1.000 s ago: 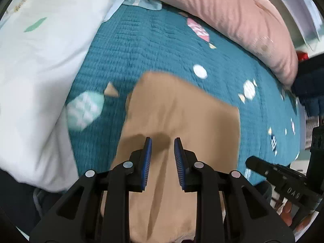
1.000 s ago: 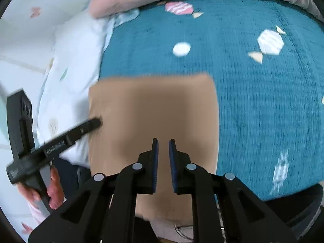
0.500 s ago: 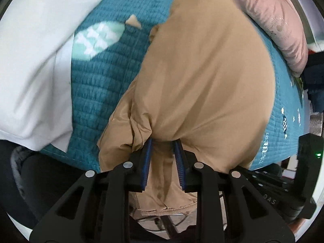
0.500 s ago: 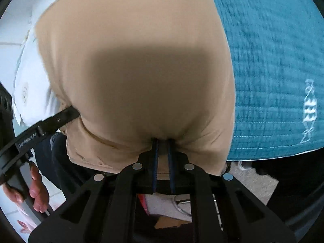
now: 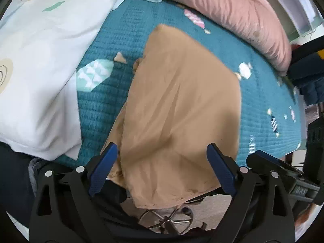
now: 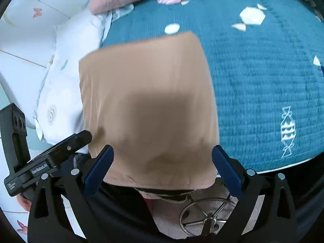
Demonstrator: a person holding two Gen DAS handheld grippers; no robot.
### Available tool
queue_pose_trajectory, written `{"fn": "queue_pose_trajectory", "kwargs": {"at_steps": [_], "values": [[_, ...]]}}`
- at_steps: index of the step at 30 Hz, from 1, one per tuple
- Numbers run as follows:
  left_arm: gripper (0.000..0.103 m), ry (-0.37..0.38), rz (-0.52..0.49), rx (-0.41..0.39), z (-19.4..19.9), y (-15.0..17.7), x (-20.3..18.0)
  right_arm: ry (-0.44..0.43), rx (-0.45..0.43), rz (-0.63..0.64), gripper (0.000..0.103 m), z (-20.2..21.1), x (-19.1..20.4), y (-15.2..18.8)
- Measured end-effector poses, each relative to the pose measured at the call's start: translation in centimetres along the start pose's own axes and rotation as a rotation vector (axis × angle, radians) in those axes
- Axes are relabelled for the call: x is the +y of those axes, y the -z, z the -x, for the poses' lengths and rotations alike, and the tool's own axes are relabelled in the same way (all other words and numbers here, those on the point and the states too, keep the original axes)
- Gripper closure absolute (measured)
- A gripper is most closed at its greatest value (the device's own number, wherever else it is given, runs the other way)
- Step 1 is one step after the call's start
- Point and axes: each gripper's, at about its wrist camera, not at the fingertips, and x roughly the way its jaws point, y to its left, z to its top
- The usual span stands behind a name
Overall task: Fold large clothes
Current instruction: 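Grasp the folded tan jacket edges with both tools and lift it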
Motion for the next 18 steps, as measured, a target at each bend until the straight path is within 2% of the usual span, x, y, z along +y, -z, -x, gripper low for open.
{"fn": "queue_pose_trajectory", "kwargs": {"at_steps": [3,8,18], "values": [[0.013,-0.035,-0.008,0.000,-0.9,-1.2,0.5,0.018,0.006,-0.017,0.009,-0.3,-0.7,-1.0],[0.013,0.026,0.028,0.060,-3.9,-3.6,3.6,0.032,0.054,-0.041,0.009,-2.3,-1.9,-2.0],[0.011,0.352,0.136,0.162,-9.7,-5.6,7.6,-0.033,0.156,-0.067,0.008,-6.8,-3.7,-4.5]]}}
